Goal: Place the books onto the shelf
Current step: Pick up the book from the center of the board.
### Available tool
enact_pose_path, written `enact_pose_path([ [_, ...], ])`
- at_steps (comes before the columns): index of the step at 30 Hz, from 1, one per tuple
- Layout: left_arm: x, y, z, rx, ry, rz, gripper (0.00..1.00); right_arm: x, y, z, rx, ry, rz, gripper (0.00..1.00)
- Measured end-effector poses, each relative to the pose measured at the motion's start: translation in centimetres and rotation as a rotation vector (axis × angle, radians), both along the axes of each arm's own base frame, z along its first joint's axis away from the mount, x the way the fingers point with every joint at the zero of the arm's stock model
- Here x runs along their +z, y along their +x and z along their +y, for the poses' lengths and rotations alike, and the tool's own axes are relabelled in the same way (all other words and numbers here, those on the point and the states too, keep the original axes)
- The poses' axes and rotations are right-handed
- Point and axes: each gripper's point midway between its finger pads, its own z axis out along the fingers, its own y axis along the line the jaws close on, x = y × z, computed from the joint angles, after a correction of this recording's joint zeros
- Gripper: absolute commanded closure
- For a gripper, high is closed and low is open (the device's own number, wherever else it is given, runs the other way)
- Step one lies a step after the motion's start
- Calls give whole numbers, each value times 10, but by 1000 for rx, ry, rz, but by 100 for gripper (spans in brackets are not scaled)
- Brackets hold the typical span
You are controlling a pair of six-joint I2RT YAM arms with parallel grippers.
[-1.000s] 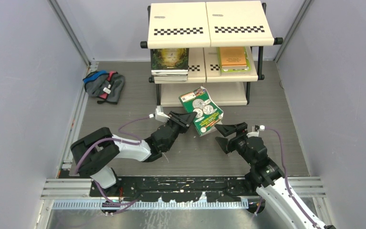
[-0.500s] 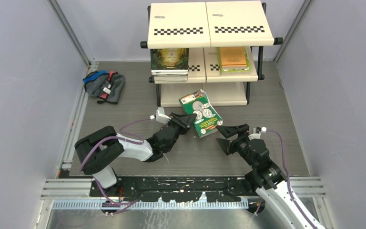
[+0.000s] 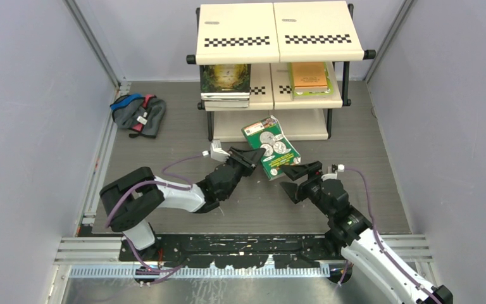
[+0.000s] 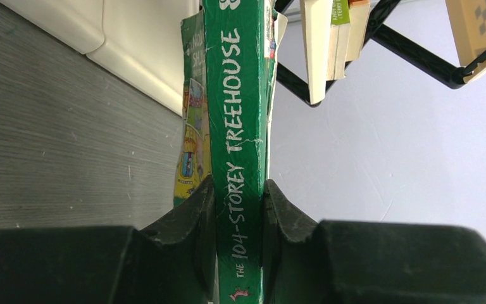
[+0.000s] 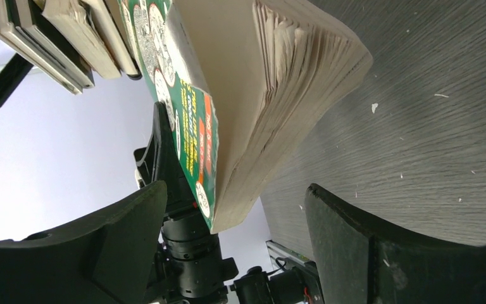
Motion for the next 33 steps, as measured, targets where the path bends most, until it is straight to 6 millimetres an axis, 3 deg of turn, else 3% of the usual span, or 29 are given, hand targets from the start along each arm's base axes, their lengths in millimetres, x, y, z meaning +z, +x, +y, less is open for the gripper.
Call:
enact_pose_path([
  [20, -5, -7, 0, -33, -27, 36, 100, 1, 22, -4, -81, -8, -74, 16],
  [33, -1, -10, 6, -28, -40, 34, 100, -10, 30, -9, -118, -54, -97, 29],
])
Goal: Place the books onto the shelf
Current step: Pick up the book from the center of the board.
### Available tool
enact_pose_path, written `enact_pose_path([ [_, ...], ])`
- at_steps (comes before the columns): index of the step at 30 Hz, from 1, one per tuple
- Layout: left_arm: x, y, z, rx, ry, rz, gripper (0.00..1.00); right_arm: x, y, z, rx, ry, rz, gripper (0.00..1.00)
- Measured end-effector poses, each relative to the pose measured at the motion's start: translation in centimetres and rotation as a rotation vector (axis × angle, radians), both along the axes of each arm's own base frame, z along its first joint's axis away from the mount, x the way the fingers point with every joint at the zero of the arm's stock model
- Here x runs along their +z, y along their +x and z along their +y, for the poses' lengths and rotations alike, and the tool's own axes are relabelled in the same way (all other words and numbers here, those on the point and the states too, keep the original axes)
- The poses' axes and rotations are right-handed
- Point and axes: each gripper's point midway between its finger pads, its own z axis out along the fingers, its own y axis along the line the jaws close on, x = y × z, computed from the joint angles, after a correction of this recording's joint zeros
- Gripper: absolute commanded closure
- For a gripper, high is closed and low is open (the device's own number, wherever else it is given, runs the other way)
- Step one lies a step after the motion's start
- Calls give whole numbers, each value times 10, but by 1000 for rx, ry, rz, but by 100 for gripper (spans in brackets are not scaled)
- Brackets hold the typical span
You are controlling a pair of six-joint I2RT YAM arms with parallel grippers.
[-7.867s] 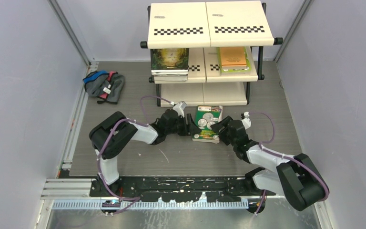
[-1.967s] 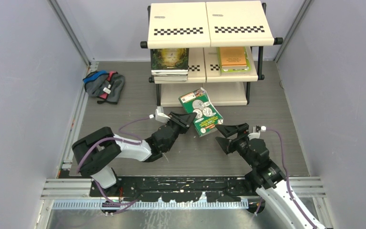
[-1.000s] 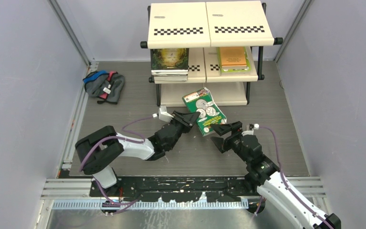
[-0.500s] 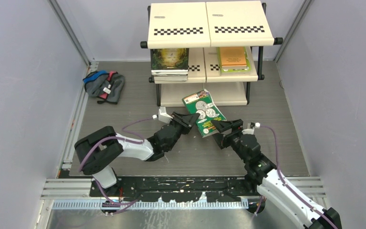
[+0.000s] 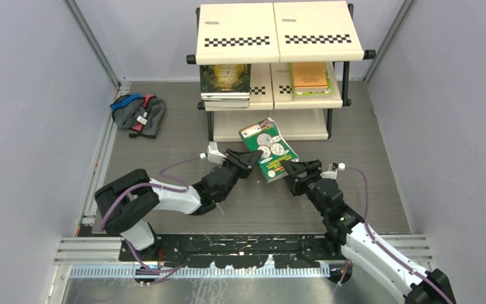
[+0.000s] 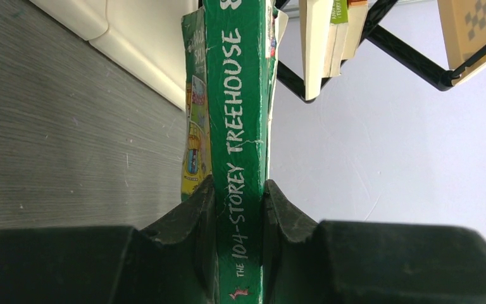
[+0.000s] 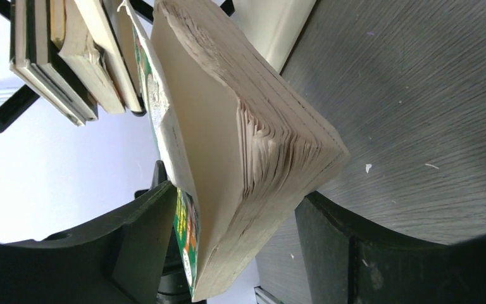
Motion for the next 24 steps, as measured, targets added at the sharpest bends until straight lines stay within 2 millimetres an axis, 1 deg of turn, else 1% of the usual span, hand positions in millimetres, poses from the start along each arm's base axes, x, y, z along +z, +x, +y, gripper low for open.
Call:
enact_pose_path([
  [3, -1, 0, 1, 3, 2, 2, 100, -4, 2, 1, 2, -13, 8, 34],
  [9, -3, 2, 5, 15, 5, 4, 100, -5, 5, 2, 0, -30, -3, 49],
  [16, -7, 2, 9, 23, 10, 12, 100, 2, 7, -1, -21, -18, -34, 72],
  [20, -6, 2, 9, 24, 0, 18, 100, 7, 8, -1, -25, -9, -49, 82],
  [24, -8, 3, 11, 27, -2, 22, 100, 6, 10, 0, -23, -11, -49, 96],
])
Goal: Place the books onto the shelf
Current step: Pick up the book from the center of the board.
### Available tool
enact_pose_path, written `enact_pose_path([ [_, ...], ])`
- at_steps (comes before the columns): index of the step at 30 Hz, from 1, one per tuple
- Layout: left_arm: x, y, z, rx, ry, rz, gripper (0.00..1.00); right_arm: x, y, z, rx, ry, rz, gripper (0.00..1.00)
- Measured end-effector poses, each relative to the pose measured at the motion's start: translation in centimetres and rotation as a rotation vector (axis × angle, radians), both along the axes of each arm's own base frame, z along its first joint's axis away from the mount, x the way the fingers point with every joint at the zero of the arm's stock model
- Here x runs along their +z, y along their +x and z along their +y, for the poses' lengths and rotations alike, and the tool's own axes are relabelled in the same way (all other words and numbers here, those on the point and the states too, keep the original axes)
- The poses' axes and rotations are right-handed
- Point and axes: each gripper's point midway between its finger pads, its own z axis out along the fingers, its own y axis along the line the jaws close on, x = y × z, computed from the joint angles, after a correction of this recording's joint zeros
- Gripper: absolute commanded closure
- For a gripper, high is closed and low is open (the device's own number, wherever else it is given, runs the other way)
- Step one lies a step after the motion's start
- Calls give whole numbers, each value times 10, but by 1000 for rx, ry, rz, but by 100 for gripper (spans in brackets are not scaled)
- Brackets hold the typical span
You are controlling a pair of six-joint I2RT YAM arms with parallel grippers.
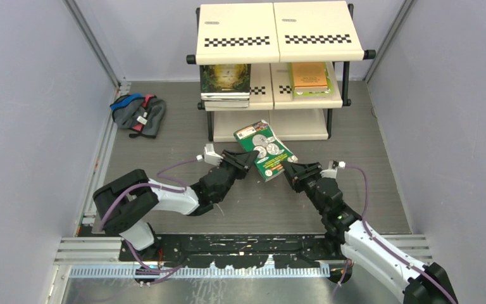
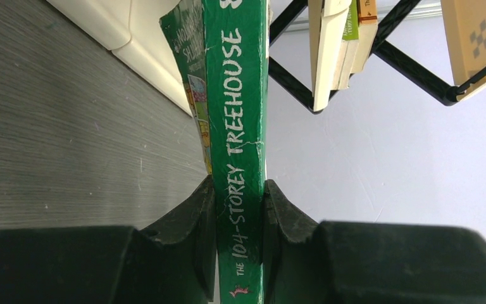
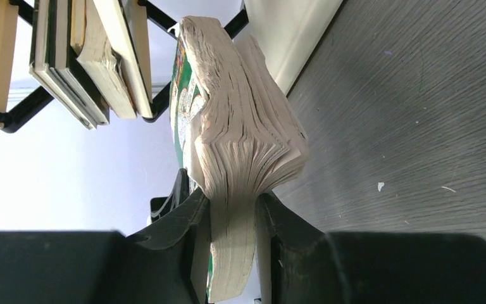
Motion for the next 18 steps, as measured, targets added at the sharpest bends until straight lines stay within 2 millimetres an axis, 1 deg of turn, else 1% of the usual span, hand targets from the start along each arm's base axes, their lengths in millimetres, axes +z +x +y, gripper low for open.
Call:
enact_pose_path([
  [1, -1, 0, 1, 1, 2, 2, 100, 0, 0, 0, 1, 0, 0, 99],
  [8, -8, -3, 3, -8, 20, 6, 100, -4, -2, 2, 12, 3, 1, 99],
  [13, -8, -7, 2, -33, 20, -3, 86, 0, -6, 0, 19, -2, -22, 99],
  [18, -5, -12, -1, -64, 16, -17, 77, 3, -11, -3, 25, -20, -42, 99],
])
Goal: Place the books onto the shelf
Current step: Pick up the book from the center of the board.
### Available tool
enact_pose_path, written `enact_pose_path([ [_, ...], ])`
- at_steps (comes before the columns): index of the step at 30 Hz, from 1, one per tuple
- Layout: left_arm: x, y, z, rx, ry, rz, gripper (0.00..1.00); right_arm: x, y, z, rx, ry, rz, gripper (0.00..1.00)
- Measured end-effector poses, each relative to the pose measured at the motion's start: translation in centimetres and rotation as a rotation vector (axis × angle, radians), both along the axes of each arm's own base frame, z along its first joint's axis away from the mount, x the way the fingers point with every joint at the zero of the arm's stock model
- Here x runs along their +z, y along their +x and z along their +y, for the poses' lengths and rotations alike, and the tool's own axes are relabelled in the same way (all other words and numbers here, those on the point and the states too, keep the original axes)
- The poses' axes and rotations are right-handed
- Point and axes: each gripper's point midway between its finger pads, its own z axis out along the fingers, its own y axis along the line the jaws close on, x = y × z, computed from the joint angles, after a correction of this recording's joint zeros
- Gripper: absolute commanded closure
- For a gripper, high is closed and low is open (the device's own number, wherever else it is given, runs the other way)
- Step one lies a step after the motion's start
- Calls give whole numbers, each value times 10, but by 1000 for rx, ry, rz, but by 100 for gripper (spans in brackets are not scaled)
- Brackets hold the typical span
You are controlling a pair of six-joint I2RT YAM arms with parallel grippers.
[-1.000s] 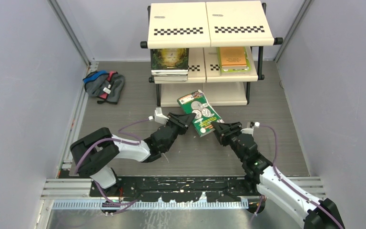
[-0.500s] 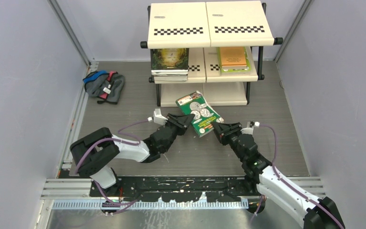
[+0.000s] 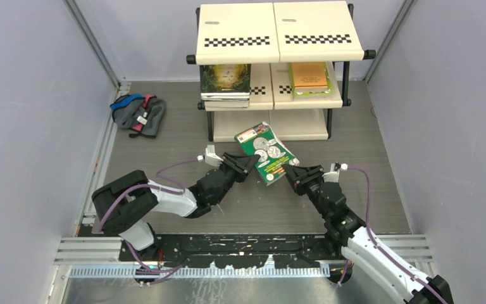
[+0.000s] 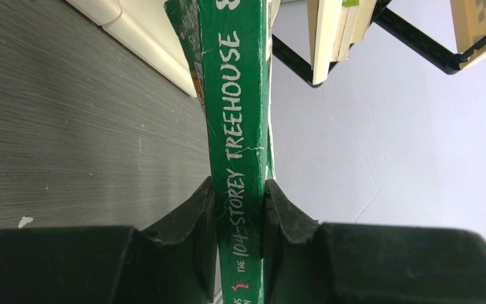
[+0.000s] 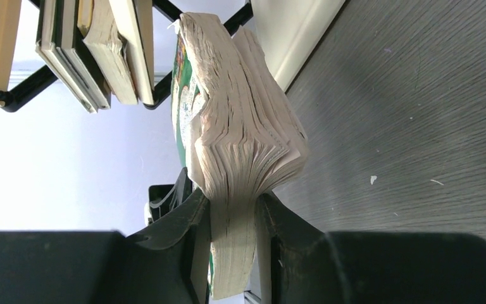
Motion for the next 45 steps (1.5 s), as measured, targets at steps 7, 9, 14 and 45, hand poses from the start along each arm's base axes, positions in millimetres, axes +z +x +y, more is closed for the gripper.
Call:
enact_pose_path([
  [7, 3, -6, -2, -56, 14, -15, 69, 2, -5, -2, 8, -17, -12, 99],
  [9, 3, -8, -1, -74, 23, -19, 67, 3, -6, -3, 9, -19, -16, 99],
  [14, 1, -14, 1, -114, 52, -32, 61, 8, -9, -5, 11, -14, -28, 99],
  [45, 26, -19, 21, -148, 69, -110, 56, 35, -24, -29, -44, -80, -58, 99],
])
